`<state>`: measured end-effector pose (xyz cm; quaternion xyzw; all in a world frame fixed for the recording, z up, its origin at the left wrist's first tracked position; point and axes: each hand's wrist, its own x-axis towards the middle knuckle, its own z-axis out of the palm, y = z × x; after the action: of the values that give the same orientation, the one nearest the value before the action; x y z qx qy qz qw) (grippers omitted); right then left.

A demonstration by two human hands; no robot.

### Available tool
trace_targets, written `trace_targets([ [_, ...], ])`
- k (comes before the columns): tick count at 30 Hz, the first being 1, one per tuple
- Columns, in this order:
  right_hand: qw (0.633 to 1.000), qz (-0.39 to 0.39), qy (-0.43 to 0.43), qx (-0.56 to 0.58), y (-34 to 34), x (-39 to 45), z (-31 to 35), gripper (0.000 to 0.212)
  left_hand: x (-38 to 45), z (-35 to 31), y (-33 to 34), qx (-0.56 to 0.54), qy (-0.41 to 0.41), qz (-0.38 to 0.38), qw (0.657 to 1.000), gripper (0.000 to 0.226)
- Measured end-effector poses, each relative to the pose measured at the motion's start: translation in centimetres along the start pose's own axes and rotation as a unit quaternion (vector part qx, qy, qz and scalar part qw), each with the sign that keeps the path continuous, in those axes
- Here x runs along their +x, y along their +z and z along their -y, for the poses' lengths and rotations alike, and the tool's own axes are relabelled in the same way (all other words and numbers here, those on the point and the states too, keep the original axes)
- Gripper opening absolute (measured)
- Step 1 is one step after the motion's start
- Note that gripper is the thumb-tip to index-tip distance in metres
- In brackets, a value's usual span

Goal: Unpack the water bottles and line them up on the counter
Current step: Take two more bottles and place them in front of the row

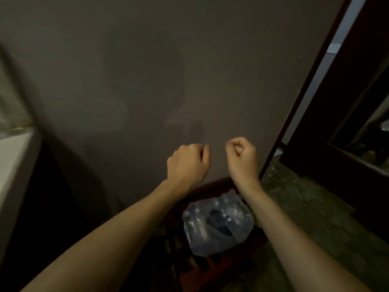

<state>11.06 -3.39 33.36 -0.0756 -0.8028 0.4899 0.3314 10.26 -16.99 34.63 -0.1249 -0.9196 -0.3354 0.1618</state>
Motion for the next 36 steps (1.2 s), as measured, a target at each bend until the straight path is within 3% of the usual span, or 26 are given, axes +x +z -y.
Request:
trace_targets([
  [7, 0.994, 0.05, 0.097, -0.016, 0.1, 1.0, -9.1, 0.02, 1.0, 1.9, 10.0, -0.018, -0.063, 0.119, 0.991, 0.047],
  [13, 0.972, 0.124, 0.176, -0.093, 0.9, 1.8, -18.0, 0.024, 2.9, 4.6, 19.0, -0.035, -0.13, 0.222, 0.966, 0.04],
  [20, 0.931, 0.218, 0.252, -0.15, 4.4, 3.2, -25.8, 0.03, 4.2, 9.3, 26.5, -0.038, -0.173, 0.288, 0.941, 0.034],
  [26, 0.861, 0.332, 0.342, -0.179, 7.0, 1.8, -31.2, 0.025, 2.3, 12.1, 30.6, -0.073, -0.258, 0.341, 0.901, 0.03],
  [32, 0.799, 0.426, 0.383, -0.181, 9.3, 0.5, -36.9, 0.024, 1.0, 14.5, 33.2, -0.051, -0.351, 0.335, 0.873, 0.02],
  [36, 0.756, 0.493, 0.374, -0.214, 10.9, -0.2, -40.5, 0.027, 0.2, 16.5, 35.0, -0.043, -0.436, 0.279, 0.854, 0.018],
])
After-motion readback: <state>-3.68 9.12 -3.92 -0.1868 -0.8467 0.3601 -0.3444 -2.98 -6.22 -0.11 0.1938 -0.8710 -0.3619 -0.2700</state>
